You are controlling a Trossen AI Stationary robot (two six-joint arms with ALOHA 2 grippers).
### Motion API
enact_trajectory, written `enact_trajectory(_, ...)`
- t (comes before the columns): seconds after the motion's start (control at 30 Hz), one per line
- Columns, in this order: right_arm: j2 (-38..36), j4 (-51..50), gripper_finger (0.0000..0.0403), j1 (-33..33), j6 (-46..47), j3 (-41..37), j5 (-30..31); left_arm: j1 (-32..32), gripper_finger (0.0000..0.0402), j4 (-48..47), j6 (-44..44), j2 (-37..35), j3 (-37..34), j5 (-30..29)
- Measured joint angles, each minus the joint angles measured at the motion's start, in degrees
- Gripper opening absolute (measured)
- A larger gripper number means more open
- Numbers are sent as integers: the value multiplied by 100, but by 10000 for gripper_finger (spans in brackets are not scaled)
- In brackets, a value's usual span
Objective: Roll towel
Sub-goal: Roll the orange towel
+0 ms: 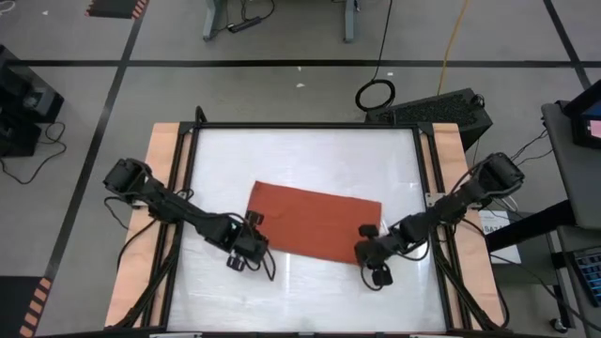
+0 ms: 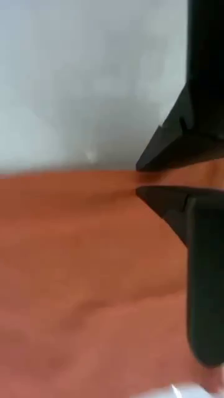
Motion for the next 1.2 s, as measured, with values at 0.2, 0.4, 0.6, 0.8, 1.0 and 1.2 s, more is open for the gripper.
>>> enact_trajectory(0.2, -126, -107, 156, 139, 316, 92, 9, -174, 132, -126, -111, -23, 211, 140)
enact_trajectory(0.4, -414, -732, 191, 208, 358, 470, 499, -133, 160, -1017, -144, -70, 560, -1055)
enact_trajectory(0.6, -497, -944, 184, 209, 560, 627, 1190, 428, 162, -978, 31, -73, 500, -1454)
enact_trajectory(0.8, -232, -874, 170, 213, 897, 627, 1392, 999, 162, -284, 304, -36, 94, -850)
enact_trajectory(1.0, 261, -172, 161, 213, 975, 625, 1376, 1317, 162, 367, 631, -34, -322, -718)
enact_trajectory(1.2, 774, -68, 154, 209, 983, 629, 1400, 1504, 162, 344, 624, -34, -353, -478)
